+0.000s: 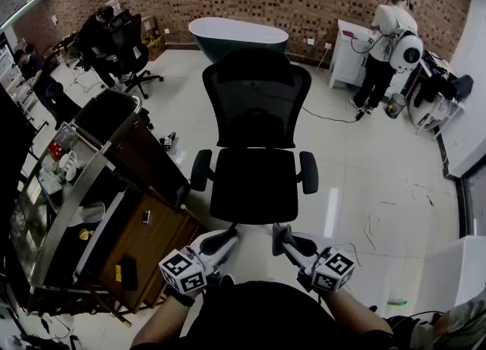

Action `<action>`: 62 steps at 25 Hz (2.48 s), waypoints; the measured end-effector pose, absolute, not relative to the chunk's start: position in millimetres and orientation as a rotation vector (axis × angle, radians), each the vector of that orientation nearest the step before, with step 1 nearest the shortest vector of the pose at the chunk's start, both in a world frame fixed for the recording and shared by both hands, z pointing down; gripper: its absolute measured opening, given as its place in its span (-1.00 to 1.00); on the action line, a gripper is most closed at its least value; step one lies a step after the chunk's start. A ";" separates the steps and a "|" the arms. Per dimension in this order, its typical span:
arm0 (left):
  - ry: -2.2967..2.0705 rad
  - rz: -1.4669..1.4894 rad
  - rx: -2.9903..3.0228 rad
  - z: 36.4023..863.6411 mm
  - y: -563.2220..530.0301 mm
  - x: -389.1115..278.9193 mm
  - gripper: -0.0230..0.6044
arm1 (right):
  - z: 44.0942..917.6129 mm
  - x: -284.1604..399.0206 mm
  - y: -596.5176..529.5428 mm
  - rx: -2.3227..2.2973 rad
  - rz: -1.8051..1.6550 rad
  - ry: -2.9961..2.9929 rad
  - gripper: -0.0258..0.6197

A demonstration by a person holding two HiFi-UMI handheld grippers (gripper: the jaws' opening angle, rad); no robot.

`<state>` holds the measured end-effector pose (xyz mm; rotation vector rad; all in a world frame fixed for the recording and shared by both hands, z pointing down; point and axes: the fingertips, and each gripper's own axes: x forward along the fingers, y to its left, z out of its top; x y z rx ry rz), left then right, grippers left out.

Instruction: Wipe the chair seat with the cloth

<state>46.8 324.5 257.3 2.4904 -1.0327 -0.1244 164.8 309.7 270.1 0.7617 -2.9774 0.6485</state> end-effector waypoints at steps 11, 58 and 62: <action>-1.088 -0.071 2.466 267.1 302.0 59.8 -0.47 | 283.6 178.3 282.8 0.726 0.723 -2.966 -0.76; -0.907 0.028 2.315 393.0 -31.8 -92.7 -0.03 | 443.4 -20.8 -68.1 0.709 0.894 -2.625 -0.76; -0.934 0.065 2.253 440.1 -48.4 -101.2 -0.01 | 526.4 -41.7 -97.2 0.640 0.933 -2.508 -0.76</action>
